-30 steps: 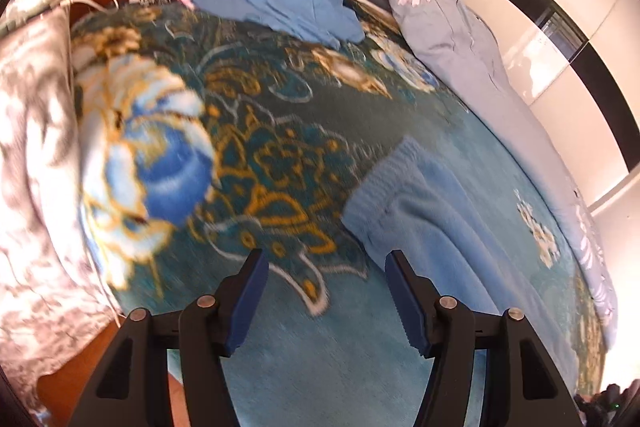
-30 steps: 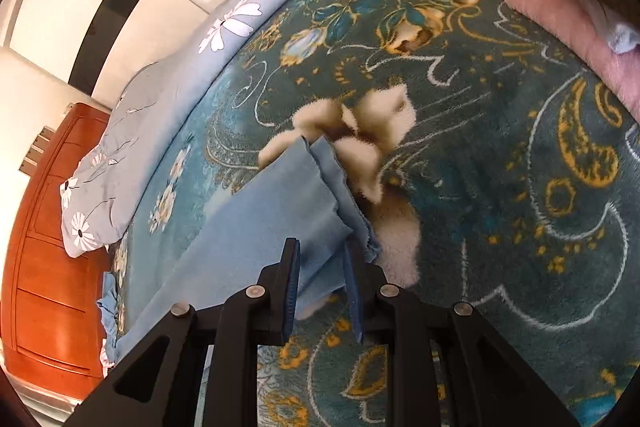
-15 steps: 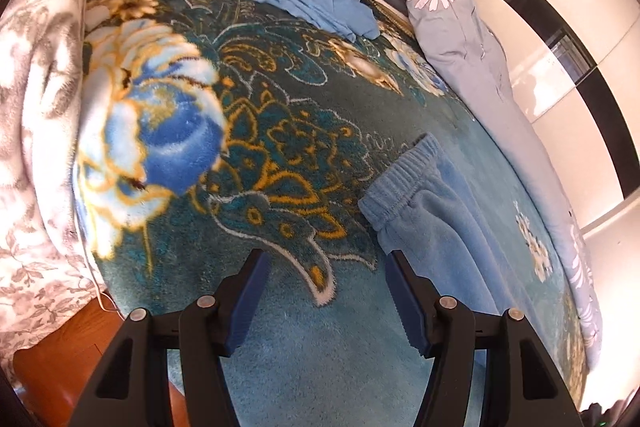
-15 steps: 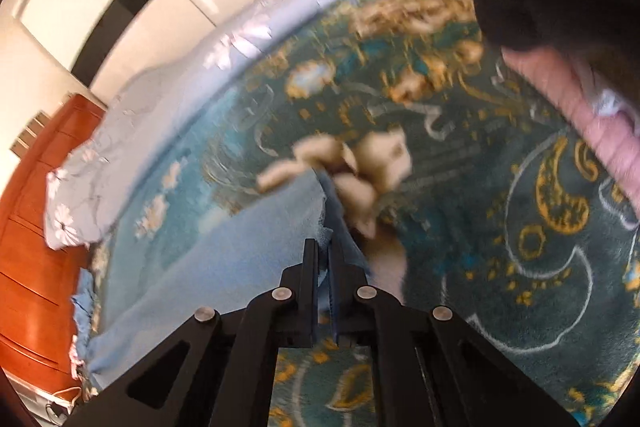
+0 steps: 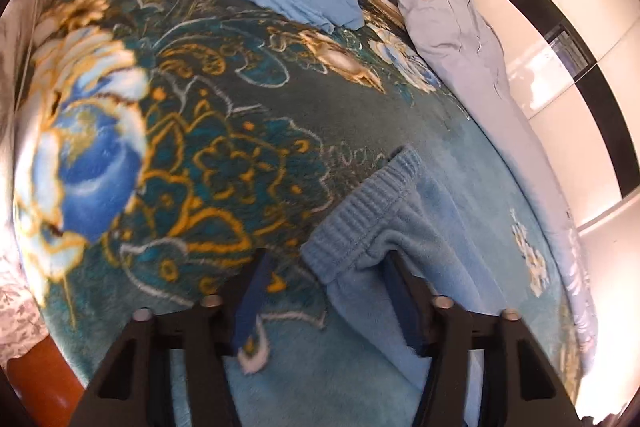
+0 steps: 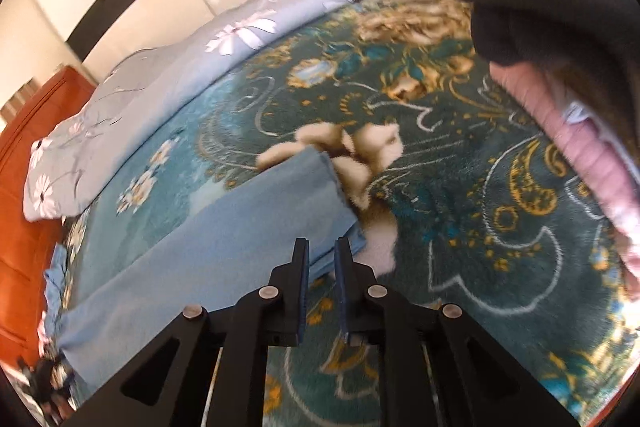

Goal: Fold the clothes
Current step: 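Fold the cloth edge over with the right tool and open it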

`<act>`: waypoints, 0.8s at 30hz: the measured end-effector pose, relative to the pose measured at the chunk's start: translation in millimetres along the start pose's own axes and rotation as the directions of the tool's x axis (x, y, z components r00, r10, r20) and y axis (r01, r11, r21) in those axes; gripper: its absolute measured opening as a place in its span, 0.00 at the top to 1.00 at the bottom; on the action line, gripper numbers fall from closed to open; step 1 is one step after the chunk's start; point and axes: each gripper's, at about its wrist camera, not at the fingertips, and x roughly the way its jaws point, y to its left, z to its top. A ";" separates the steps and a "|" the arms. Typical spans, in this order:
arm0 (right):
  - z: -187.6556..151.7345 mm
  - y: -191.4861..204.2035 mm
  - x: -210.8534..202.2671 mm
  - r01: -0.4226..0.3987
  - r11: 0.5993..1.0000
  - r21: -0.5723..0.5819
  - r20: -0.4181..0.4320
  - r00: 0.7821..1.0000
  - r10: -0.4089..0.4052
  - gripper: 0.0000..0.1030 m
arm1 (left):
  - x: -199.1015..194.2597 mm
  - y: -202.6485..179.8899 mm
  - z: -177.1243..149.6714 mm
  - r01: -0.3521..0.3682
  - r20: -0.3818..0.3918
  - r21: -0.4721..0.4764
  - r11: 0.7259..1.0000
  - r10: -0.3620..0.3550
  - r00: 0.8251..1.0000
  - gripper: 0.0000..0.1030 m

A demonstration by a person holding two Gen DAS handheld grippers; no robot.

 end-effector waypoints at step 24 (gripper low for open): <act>-14.9 -31.6 20.8 -0.129 0.952 0.279 0.008 0.991 0.132 0.46 | -29.8 10.1 -5.9 0.024 0.013 -0.073 0.997 -0.023 1.000 0.69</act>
